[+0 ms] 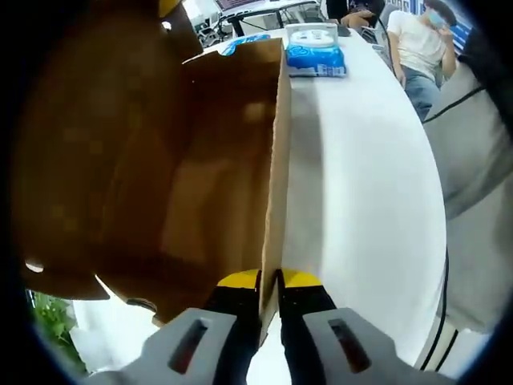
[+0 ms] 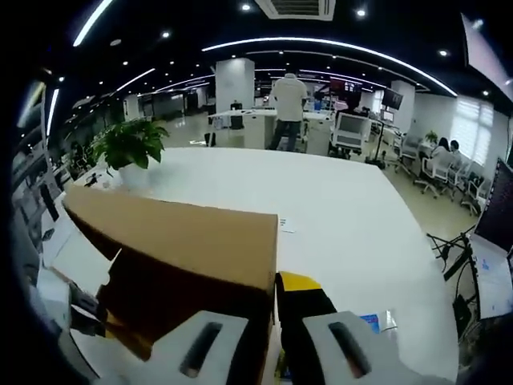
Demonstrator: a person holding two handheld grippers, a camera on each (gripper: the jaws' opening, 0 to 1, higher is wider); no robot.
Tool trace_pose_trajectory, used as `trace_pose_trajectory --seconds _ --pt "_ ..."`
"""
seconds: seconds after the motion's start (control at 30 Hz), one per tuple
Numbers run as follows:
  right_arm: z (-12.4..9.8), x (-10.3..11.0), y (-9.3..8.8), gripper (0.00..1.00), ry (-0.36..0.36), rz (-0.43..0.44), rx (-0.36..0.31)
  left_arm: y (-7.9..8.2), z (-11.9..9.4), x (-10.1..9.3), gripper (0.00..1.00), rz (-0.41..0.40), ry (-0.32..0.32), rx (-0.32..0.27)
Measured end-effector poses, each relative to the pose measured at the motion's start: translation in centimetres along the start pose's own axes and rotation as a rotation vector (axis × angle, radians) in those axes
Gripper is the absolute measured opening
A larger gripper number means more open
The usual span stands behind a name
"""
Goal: Operate the shoe box by opening the lid, removing the specified soft item, and placing it in the target area until the item is outside and the box remains undamaged.
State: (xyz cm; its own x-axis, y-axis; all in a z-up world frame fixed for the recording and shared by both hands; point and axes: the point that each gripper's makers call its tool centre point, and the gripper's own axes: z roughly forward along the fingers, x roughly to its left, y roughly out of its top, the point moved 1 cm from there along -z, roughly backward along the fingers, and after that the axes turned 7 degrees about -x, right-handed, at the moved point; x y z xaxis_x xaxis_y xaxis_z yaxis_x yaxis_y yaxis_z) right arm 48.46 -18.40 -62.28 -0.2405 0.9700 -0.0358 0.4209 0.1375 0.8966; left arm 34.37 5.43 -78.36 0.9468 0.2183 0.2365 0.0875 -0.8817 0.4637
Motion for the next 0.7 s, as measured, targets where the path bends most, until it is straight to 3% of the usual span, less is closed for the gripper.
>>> trace_pose_trajectory --seconds 0.33,0.7 --pt "-1.2 0.2 -1.4 0.0 -0.025 -0.019 -0.027 0.0 0.0 0.0 0.07 0.008 0.008 -0.002" --pt "-1.0 0.0 -1.9 0.0 -0.038 -0.023 -0.045 0.1 0.0 0.3 0.11 0.011 0.017 -0.018"
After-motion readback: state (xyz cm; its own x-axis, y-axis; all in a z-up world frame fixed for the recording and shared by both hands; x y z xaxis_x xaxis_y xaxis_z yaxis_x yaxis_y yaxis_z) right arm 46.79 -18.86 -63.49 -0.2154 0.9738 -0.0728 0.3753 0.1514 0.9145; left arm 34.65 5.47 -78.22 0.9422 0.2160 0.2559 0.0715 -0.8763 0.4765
